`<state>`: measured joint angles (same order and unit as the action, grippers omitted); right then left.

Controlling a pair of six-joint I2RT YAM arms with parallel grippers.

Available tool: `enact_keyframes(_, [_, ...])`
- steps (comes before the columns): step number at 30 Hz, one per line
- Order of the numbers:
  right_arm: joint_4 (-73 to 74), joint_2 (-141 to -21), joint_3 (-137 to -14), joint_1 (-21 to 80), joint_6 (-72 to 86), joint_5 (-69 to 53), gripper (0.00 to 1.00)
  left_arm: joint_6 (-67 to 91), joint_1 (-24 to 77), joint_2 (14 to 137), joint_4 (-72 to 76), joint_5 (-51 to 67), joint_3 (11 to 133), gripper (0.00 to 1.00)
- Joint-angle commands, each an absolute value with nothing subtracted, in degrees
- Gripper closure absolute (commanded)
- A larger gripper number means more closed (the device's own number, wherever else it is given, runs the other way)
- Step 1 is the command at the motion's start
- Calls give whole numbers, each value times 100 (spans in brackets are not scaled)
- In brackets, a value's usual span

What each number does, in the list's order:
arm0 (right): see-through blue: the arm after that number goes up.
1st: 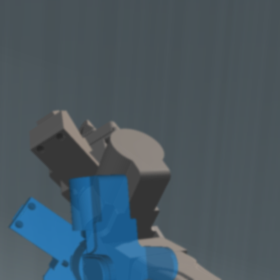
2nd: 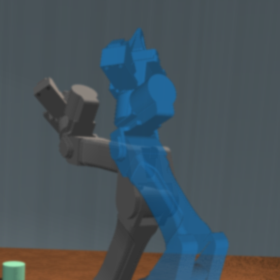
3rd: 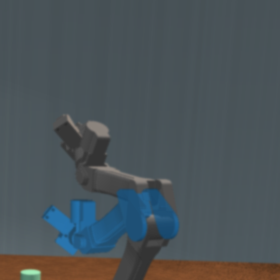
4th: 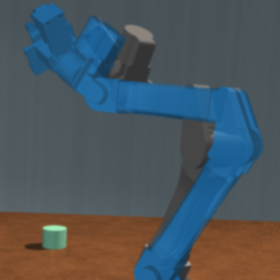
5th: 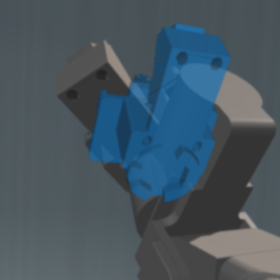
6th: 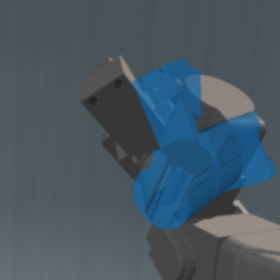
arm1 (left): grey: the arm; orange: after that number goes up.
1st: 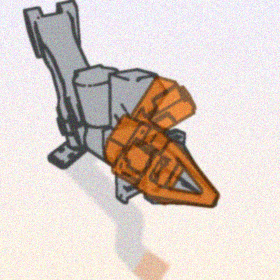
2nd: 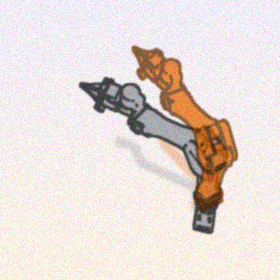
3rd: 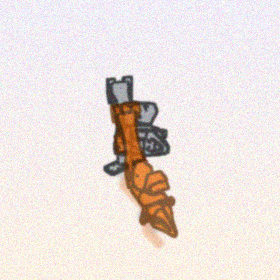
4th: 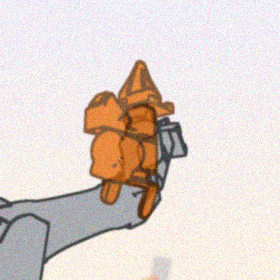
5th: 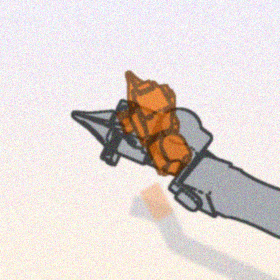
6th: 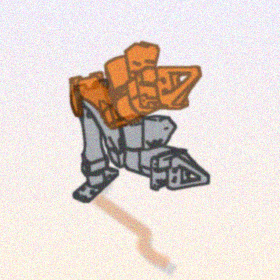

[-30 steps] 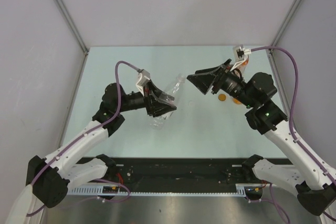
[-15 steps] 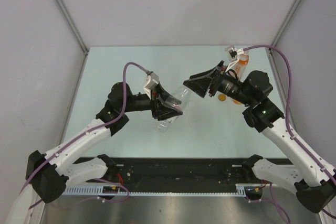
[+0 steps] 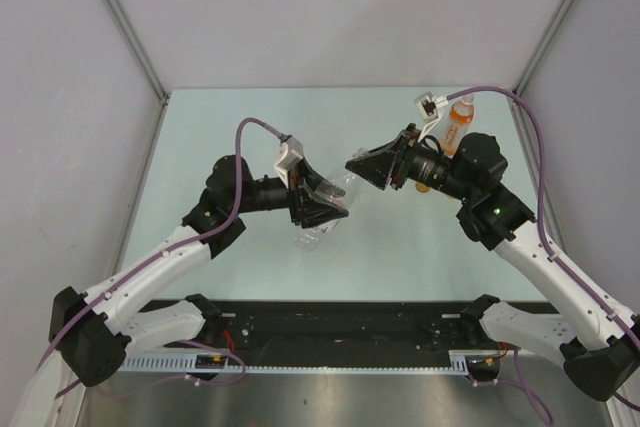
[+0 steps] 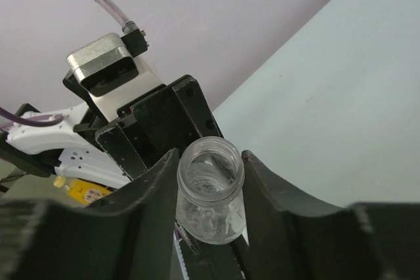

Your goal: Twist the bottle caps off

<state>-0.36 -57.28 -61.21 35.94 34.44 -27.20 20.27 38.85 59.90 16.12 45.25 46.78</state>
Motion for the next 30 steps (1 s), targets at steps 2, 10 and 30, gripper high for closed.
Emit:
enact_keyframes(2, [-18,-5643,-6354,3612,3305,-2646,67,1846,3911,5933,1767,4491,4931,100])
enact_keyframes(10, [-44,-5572,-6363,3612,3261,-2461,95,1784,3911,5906,1556,4325,4965,82])
enact_keyframes(30, [606,-5554,-6635,3595,2779,-925,100,1494,3911,5090,246,1544,5221,0])
